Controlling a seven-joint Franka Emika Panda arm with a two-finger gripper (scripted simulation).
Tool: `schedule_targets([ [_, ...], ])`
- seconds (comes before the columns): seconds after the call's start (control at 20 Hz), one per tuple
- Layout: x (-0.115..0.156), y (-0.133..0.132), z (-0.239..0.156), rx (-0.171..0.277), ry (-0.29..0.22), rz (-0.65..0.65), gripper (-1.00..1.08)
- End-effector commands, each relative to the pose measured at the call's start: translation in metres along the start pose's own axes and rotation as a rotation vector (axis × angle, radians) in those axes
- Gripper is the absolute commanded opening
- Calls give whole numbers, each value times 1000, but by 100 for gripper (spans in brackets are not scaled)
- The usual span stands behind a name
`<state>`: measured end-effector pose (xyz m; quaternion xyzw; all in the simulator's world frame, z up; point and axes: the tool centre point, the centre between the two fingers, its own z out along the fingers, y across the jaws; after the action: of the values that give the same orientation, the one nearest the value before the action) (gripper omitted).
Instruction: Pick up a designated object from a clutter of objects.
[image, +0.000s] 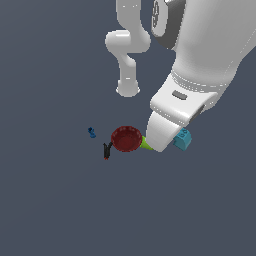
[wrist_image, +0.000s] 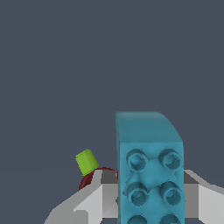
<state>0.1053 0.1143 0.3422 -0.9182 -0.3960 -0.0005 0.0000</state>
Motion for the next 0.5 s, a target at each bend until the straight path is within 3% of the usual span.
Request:
schedule_targets([
  [0.0, 10, -5, -14, 0, 0, 2, -100],
  [0.45, 32, -13, -39, 0, -1, 2, -100],
])
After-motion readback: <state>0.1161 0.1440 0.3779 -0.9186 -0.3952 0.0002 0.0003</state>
